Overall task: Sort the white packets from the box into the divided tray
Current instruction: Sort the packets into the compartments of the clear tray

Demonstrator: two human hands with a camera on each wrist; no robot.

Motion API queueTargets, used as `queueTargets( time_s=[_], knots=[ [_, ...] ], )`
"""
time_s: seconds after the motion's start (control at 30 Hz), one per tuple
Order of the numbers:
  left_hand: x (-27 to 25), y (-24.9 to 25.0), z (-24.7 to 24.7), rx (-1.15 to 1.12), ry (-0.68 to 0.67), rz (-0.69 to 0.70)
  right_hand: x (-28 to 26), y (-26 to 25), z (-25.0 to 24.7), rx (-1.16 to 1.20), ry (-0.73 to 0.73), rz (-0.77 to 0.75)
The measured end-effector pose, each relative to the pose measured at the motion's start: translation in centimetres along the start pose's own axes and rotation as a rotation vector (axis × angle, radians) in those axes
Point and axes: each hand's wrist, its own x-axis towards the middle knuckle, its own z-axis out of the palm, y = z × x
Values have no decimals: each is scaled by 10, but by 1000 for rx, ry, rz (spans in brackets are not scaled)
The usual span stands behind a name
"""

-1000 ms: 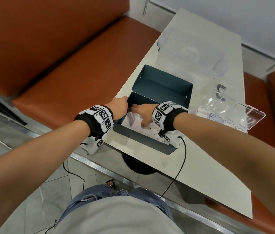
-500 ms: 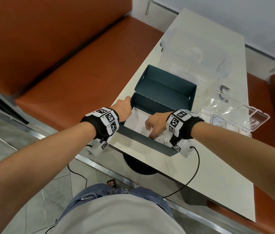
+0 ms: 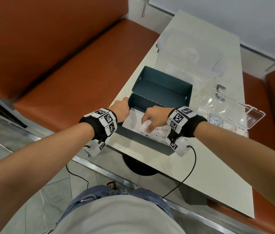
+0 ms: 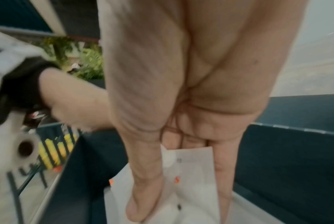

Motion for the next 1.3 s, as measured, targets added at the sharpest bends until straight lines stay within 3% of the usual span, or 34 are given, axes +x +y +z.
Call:
queueTargets(
  time_s=[0.13,0.3,0.43,0.6,0.9,1.03,1.1,1.17,1.23,1.3],
  knots=[
    [-1,3,-1,55,-51,-13,-10,12,-11,120,115,26],
    [-2,4,-10,44,-17,15,-23,25,-10,292,180,103],
    [-1,6,-14,45,-92,-27,-21,26,7,122,78,154],
    [-1,6,-11,57,-75,-40,-13,27,26,249,-57,283],
    [-3,8,-11,78,-87,-28,-12,20,26,118,20,184],
    [-2,6,-15,54,-89,-45,-23,23,12,150,158,161],
    [-2,6,-19,35,-40,-48,-34,28,2,207,217,155],
    [-3,12,-27,1,136,-8,-48,35,-8,289,286,149],
    [-4,26,-41,-81,333,91,-65,41,-19,420,385,146],
    [-6,46,-58,-217,394,206,-83,45,-29,638,471,138]
  ],
)
